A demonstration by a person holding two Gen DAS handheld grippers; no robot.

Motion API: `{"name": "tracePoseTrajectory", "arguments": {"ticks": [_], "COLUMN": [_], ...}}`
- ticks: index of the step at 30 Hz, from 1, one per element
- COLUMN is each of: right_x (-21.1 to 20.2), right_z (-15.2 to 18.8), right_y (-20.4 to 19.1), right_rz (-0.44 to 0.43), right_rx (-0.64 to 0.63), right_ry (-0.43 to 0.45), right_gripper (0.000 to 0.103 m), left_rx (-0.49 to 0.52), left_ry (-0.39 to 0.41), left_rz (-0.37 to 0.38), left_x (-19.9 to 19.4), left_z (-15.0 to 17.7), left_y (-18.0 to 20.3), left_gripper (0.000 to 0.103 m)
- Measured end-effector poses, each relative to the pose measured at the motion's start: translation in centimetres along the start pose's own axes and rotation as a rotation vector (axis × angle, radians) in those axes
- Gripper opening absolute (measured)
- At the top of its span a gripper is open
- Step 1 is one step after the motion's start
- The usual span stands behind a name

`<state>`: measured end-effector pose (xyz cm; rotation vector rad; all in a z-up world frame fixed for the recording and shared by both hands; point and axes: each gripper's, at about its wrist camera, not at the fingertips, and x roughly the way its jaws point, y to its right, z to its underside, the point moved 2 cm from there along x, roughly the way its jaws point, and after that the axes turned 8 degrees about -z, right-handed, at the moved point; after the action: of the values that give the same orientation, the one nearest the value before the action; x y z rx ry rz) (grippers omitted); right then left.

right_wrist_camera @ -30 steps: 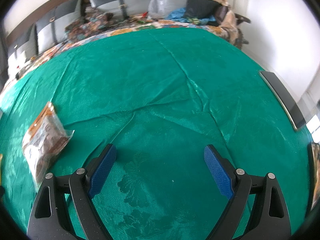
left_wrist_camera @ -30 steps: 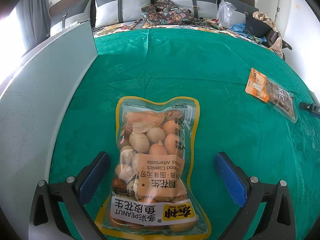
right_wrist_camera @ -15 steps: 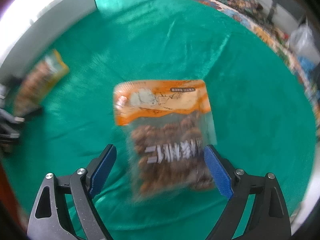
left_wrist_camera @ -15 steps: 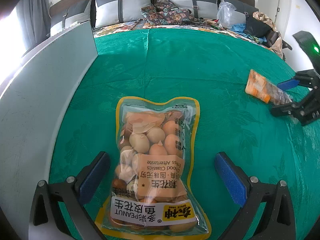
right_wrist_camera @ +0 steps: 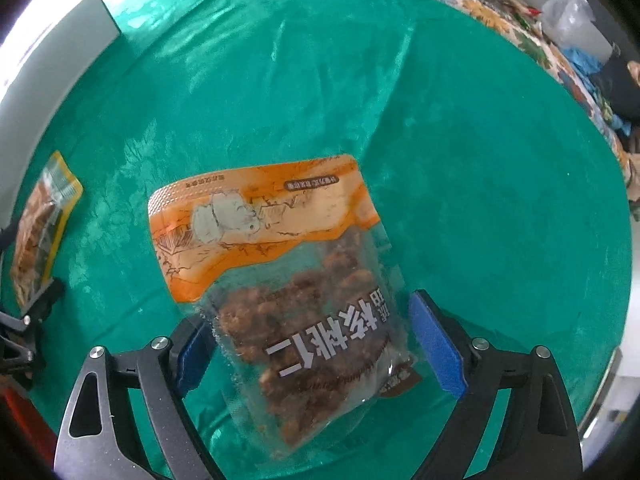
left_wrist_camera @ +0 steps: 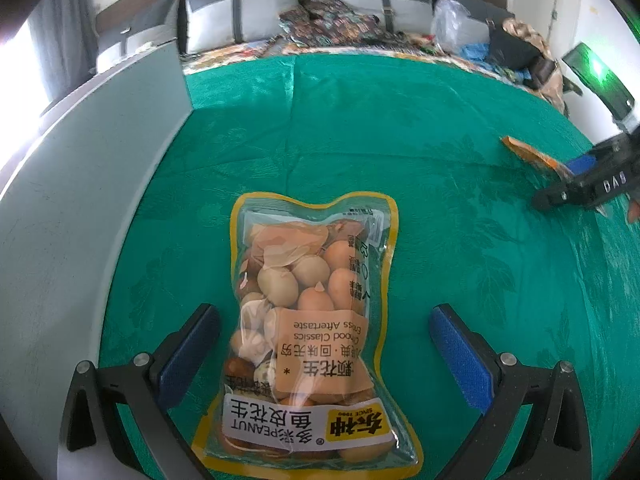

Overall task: Organize snacks
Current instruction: 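Carry the peanut and walnut bags toward the white box with both tools, then open both tools over the white box to drop the bags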

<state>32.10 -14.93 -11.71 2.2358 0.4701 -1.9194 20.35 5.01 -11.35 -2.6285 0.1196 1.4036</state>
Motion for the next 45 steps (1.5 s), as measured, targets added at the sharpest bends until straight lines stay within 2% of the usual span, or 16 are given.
{"name": "tracePoseTrajectory", "arguments": {"ticks": [3, 5, 6, 7, 8, 9, 10, 14, 21, 27, 30, 33, 36, 39, 43, 45], "right_x": [-0.1, -0.6, -0.9, -1.4, -2.0, -2.7, -3.7, -6.7, -11.4, -16.0, -18.2, -20.5, -23.3, -24.7, -24.0, -22.2], "right_z": [-0.3, -0.6, -0.5, -0.1, 0.2, 0.6, 1.0, 3.3, 8.2, 10.9, 9.7, 8.0, 5.4, 2.5, -0.7, -1.1], "right_y": [0.8, 1.6, 1.6, 1.4, 1.2, 0.8, 0.9, 1.9, 3.1, 1.8, -1.6, -7.2, -14.0, -21.6, -31.1, -35.7], "right_rz": [-0.046, -0.051, -0.043, -0.032, -0.036, -0.032, -0.027, -0.119, -0.246, -0.475, -0.579, -0.696, -0.812, -0.892, -0.854, -0.796], "right_rx": [0.054, 0.081, 0.068, 0.048, 0.047, 0.041, 0.048, 0.144, 0.284, 0.374, 0.347, 0.285, 0.191, 0.093, -0.038, -0.093], "right_ry": [-0.007, 0.031, 0.036, 0.041, 0.042, 0.055, 0.067, 0.122, 0.264, 0.397, 0.437, 0.470, 0.484, 0.456, 0.403, 0.360], "right_gripper": [0.093, 0.093, 0.091, 0.089, 0.079, 0.056, 0.047, 0.030, 0.027, 0.027, 0.028, 0.028, 0.028, 0.028, 0.029, 0.039], "left_rx": [0.053, 0.050, 0.045, 0.041, 0.030, 0.023, 0.023, -0.038, -0.137, -0.280, -0.342, -0.399, -0.446, -0.478, -0.503, -0.521], "left_ry": [-0.103, -0.136, -0.120, -0.109, -0.120, -0.126, -0.124, -0.094, 0.003, 0.102, 0.161, 0.199, 0.215, 0.177, 0.091, 0.058], "left_rz": [0.024, 0.017, 0.019, 0.013, 0.036, 0.044, 0.050, 0.097, 0.173, 0.259, 0.270, 0.219, 0.097, -0.019, -0.170, -0.219], "left_x": [0.5, 0.4, 0.1, -0.3, -0.4, -0.6, -0.8, -2.8, -8.4, -14.3, -17.8, -20.4, -21.7, -21.2, -18.9, -17.9], "left_z": [-1.0, -1.5, -1.7, -1.8, -1.9, -1.9, -1.7, -0.6, 0.0, -1.4, -2.0, -2.1, -1.1, 0.8, 3.7, 5.6], "left_y": [0.0, 0.0, -0.1, -0.2, -0.4, -0.5, -0.5, -0.9, -2.0, -6.0, -9.9, -15.7, -22.0, -27.3, -31.5, -32.7], "left_gripper": [0.103, 0.096, 0.072, 0.056, 0.055, 0.054, 0.054, 0.053, 0.053, 0.054, 0.054, 0.054, 0.054, 0.054, 0.061, 0.064]}}
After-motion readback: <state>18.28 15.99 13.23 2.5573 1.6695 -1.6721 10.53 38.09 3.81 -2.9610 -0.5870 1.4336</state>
